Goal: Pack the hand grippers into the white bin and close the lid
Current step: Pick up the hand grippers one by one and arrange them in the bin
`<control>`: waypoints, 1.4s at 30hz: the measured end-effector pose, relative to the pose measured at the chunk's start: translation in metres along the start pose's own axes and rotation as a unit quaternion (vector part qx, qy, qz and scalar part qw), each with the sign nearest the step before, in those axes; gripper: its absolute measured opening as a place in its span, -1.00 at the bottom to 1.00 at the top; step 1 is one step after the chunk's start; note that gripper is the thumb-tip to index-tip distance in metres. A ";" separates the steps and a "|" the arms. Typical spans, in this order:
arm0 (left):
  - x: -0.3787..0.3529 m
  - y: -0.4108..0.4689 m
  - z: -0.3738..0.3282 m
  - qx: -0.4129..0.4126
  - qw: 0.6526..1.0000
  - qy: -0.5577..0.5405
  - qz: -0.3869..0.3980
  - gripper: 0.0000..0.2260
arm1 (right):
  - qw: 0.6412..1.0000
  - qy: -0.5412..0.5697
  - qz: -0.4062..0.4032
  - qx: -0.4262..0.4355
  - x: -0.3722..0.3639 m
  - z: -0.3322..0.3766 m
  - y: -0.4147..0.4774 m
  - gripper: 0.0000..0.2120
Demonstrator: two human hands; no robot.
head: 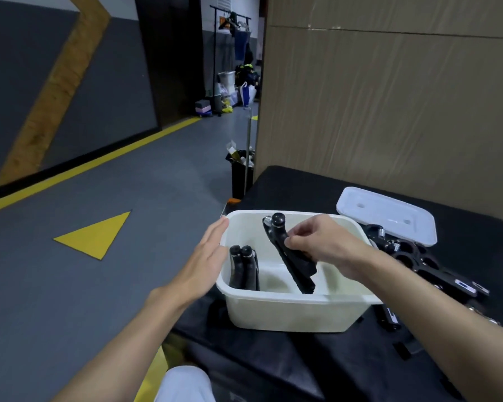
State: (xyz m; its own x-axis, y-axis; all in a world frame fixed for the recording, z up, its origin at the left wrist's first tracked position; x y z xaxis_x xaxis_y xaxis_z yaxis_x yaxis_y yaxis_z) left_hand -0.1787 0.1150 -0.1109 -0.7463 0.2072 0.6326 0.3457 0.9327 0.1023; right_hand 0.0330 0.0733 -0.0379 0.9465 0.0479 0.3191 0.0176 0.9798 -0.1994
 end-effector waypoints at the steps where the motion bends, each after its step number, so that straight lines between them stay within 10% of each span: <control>1: -0.001 0.001 0.002 0.000 1.000 -0.001 -0.002 -0.39 | 1.000 -0.004 -0.002 -0.015 -0.004 -0.004 0.007 -0.85; 25: -0.005 0.004 0.009 -0.015 1.000 -0.002 -0.017 -0.37 | 0.971 -0.107 0.088 -0.195 -0.062 -0.066 0.063 -0.75; 42: -0.005 0.004 0.007 -0.020 1.000 0.013 -0.020 -0.36 | 0.931 0.146 0.105 -0.317 -0.096 -0.084 0.070 -0.88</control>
State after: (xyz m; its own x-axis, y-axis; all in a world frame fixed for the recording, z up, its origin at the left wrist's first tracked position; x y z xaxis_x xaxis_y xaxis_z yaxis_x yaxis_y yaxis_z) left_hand -0.1776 0.1196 -0.1190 -0.7442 0.1624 0.6479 0.3390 0.9276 0.1569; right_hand -0.0297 0.1209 -0.1599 0.9962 0.0796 -0.0361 -0.0788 0.6380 -0.7660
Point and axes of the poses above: each hand's wrist, its own y-axis towards the middle knuckle, its own x-axis out of the back of the hand, z = x × y, the point moved 5 cm from there along y, towards the middle knuckle, and after that the axes turned 10 degrees about y, right-handed, at the moved point
